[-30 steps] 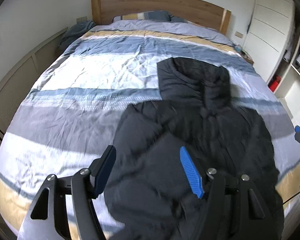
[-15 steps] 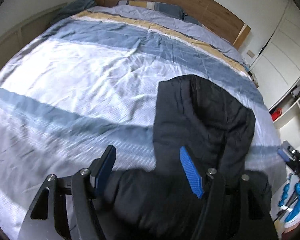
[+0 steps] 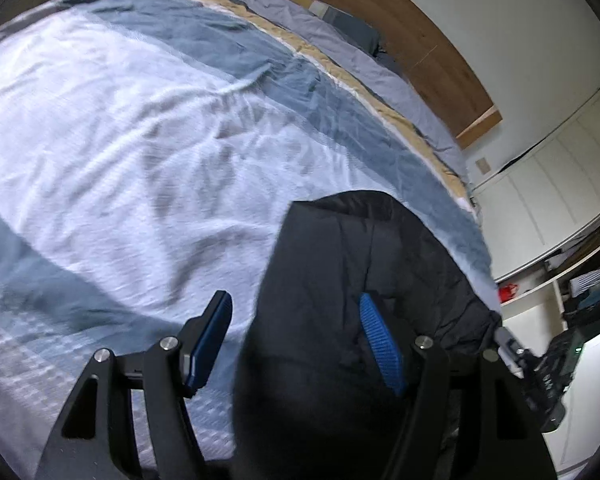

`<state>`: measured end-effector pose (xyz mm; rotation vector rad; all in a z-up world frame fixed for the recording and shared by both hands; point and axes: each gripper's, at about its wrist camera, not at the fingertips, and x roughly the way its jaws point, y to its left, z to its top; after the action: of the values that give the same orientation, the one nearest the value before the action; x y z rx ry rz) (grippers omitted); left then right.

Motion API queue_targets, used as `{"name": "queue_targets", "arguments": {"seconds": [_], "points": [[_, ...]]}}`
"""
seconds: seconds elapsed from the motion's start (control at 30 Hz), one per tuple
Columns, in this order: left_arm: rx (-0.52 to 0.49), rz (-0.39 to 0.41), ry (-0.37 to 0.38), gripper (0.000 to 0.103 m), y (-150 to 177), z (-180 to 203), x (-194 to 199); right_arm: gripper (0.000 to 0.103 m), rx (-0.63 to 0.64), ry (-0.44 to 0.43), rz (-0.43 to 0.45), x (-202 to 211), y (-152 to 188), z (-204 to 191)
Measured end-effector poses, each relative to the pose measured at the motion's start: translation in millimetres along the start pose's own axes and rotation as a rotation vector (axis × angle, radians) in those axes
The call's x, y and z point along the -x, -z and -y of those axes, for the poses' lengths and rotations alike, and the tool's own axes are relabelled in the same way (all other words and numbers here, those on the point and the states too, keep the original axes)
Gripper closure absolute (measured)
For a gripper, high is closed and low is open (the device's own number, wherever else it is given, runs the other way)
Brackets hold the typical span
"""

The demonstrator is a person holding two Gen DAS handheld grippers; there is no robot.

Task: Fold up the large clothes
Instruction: 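Lift the coat hem with both grippers and fold it toward the collar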

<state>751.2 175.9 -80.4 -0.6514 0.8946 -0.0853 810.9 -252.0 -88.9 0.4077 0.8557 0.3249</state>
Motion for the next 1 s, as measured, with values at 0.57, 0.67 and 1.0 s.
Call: {"name": "queue_targets", "arguments": {"seconds": [0.57,0.67,1.0], "points": [[-0.079,-0.047,0.021,0.095,57.8,35.9,81.5,0.092,0.201,-0.120,-0.022,93.8,45.8,-61.3],[-0.087,-0.030,0.051,0.096,81.6,31.1,132.6,0.092,0.236,-0.178,0.000,141.5,73.4,-71.5],[-0.151,-0.013,0.126,0.096,200.8,-7.3,248.7,0.091,0.258,-0.280,0.042,250.9,174.1,-54.3]]}}
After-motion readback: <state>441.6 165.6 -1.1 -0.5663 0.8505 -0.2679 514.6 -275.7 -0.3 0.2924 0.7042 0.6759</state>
